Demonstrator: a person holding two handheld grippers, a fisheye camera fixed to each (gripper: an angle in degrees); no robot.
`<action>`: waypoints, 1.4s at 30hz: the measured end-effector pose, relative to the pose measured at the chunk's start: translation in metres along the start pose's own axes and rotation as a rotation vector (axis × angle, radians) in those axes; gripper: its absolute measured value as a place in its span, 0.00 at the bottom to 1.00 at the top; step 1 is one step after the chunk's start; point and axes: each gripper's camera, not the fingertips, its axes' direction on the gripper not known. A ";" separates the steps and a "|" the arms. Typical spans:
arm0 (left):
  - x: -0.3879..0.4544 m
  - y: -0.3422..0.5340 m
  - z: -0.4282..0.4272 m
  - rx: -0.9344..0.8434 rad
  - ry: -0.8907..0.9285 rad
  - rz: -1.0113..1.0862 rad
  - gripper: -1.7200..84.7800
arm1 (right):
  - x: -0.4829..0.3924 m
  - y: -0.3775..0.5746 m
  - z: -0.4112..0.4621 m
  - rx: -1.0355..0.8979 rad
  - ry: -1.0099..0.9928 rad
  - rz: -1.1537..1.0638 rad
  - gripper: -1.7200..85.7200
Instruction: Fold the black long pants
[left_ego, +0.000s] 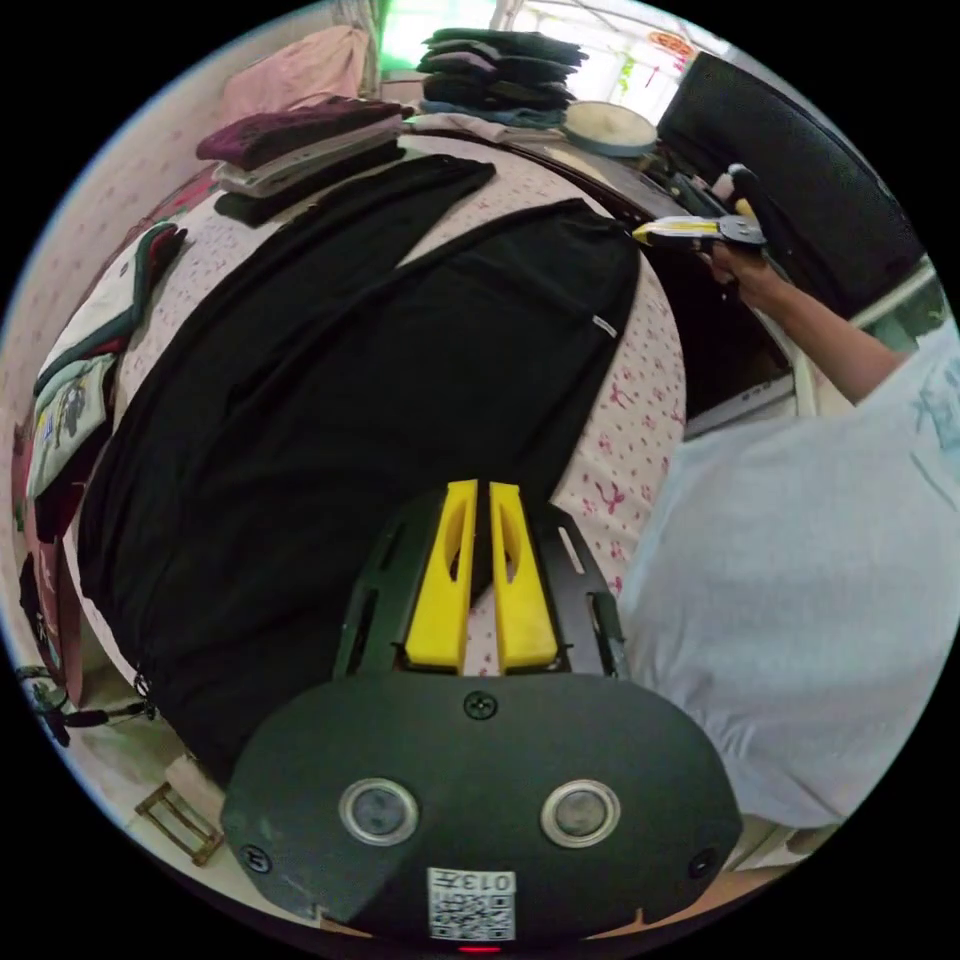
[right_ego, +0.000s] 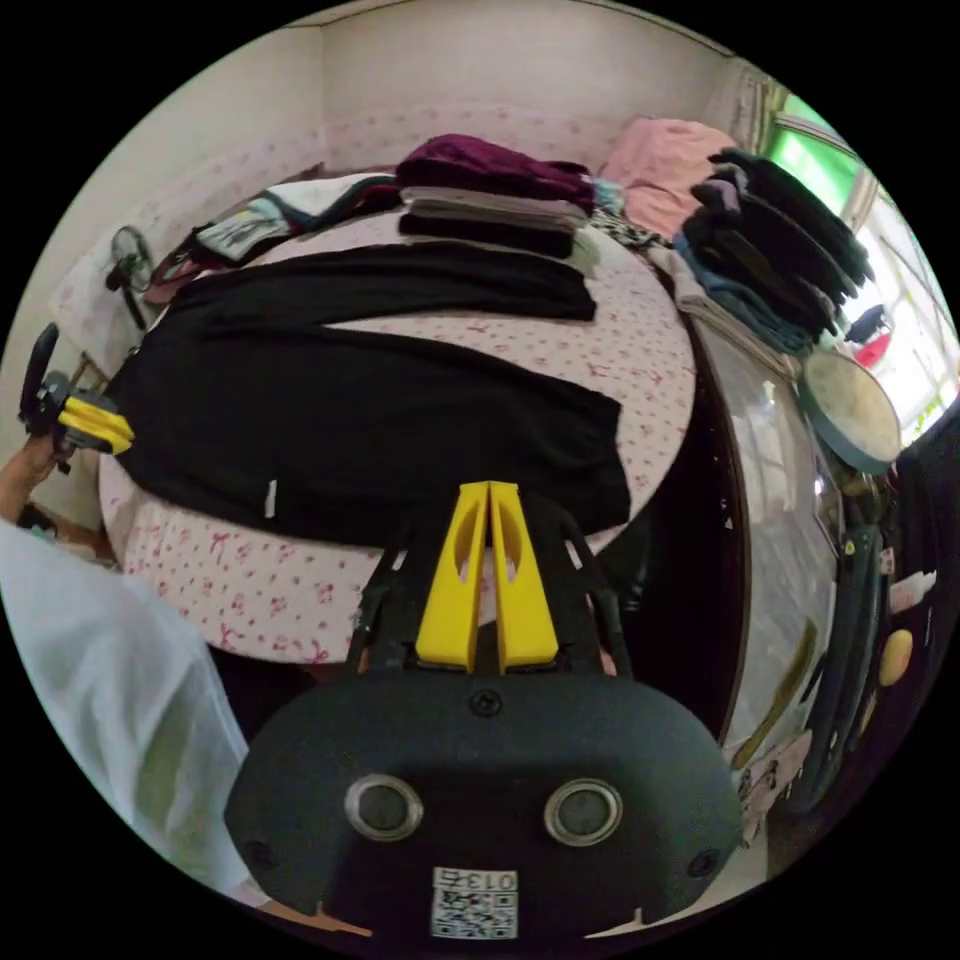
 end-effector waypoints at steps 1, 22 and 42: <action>-0.002 -0.007 0.002 0.003 -0.008 -0.012 0.03 | 0.011 -0.005 0.006 -0.005 0.032 0.041 0.02; -0.064 -0.123 0.033 -0.017 -0.194 -0.104 0.02 | 0.084 -0.091 0.071 -0.051 0.035 -0.093 0.02; -0.149 -0.115 -0.004 0.069 -0.309 -0.247 0.02 | 0.122 -0.214 0.090 0.089 -0.123 -0.137 0.02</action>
